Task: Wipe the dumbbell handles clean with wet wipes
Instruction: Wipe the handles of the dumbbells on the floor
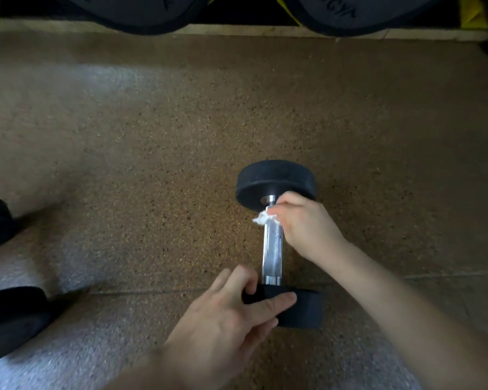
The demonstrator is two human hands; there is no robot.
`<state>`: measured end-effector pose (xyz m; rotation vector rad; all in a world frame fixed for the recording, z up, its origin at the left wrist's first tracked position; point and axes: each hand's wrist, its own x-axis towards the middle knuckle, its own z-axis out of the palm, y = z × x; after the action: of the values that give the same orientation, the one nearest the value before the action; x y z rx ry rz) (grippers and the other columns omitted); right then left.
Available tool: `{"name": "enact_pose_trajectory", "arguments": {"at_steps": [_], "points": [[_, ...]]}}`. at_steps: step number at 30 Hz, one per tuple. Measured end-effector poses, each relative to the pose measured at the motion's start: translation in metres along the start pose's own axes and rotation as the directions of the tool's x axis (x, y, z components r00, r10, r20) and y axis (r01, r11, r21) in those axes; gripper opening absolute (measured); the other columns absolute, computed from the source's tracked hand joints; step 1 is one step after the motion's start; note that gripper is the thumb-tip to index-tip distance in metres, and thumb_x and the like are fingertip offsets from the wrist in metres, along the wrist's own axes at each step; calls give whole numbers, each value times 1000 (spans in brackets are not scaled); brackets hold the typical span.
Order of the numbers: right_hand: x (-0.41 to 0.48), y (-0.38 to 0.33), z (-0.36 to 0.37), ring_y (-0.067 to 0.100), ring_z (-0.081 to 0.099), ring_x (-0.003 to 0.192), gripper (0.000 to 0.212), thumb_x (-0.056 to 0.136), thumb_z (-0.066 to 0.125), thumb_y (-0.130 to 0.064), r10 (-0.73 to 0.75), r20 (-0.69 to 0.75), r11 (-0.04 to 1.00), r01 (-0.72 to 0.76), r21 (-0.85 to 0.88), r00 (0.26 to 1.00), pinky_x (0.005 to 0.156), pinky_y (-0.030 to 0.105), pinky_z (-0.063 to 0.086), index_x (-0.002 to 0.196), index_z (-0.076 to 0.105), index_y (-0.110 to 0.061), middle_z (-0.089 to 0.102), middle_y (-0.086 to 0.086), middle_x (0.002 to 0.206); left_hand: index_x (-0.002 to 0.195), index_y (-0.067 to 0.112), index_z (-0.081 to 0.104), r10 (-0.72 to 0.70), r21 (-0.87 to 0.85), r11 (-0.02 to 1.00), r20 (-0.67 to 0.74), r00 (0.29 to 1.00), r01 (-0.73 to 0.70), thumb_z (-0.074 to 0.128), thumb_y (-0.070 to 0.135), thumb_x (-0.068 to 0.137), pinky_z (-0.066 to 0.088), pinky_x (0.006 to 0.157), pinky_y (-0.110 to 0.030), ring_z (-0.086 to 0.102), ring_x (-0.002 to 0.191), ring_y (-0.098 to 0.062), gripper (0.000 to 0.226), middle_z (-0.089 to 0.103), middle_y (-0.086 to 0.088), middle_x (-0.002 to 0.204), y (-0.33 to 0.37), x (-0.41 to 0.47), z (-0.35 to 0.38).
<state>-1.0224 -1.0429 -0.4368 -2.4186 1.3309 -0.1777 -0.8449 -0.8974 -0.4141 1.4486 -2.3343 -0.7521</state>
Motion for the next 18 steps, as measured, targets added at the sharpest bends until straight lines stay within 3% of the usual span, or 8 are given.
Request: {"name": "enact_pose_trajectory", "arguments": {"at_steps": [2, 6, 10, 12, 16, 18], "points": [[3, 0, -1, 20, 61, 99, 31, 92, 56, -8, 50, -9, 999, -50, -11, 999, 86, 32, 50, 118, 67, -19, 58, -2, 117, 142, 54, 32, 26, 44, 999, 45, 999, -28, 41, 41, 94, 53, 57, -29, 45, 89, -10, 50, 37, 4, 107, 0, -1, -1], [-36, -10, -1, 15, 63, 88, 25, 90, 62, -8, -62, 80, 989, 51, 136, 995, 79, 36, 53, 110, 73, -19, 63, -4, 105, 139, 55, 35, 13, 55, 998, 31, 999, -14, 42, 37, 90, 53, 54, -30, 47, 86, -12, 53, 39, 5, 106, 0, 1, -2], [-7, 11, 5, 25, 66, 84, 24, 85, 62, 0, 50, -138, 995, -37, 96, 989, 74, 36, 54, 103, 73, -10, 65, 4, 103, 132, 55, 45, 61, 66, 996, 16, 998, -62, 43, 35, 87, 49, 55, -23, 48, 83, -11, 49, 43, 5, 102, 3, 8, 3], [-10, 11, 5, 19, 64, 90, 22, 88, 61, -3, 112, -144, 986, -91, 141, 983, 81, 32, 53, 105, 74, -11, 65, 2, 105, 130, 51, 49, 85, 44, 996, -41, 996, -83, 48, 37, 90, 51, 57, -28, 49, 82, -12, 42, 44, 5, 102, 5, 11, 7], [-42, 6, 2, 12, 62, 89, 19, 88, 64, -7, 7, 25, 976, -13, 216, 1000, 82, 34, 52, 99, 76, -16, 66, -5, 99, 122, 34, 54, 18, -27, 999, -175, 984, -23, 55, 45, 87, 51, 69, -28, 54, 84, -12, 37, 47, 7, 103, 16, 17, 21], [-29, 18, 4, 17, 63, 87, 20, 88, 61, -4, 64, -94, 982, -47, 181, 994, 78, 35, 53, 100, 75, -13, 65, -1, 98, 120, 34, 55, -4, -22, 1000, -196, 981, 0, 55, 49, 88, 50, 70, -28, 51, 85, -12, 36, 48, 7, 103, 23, 21, 27]]}}
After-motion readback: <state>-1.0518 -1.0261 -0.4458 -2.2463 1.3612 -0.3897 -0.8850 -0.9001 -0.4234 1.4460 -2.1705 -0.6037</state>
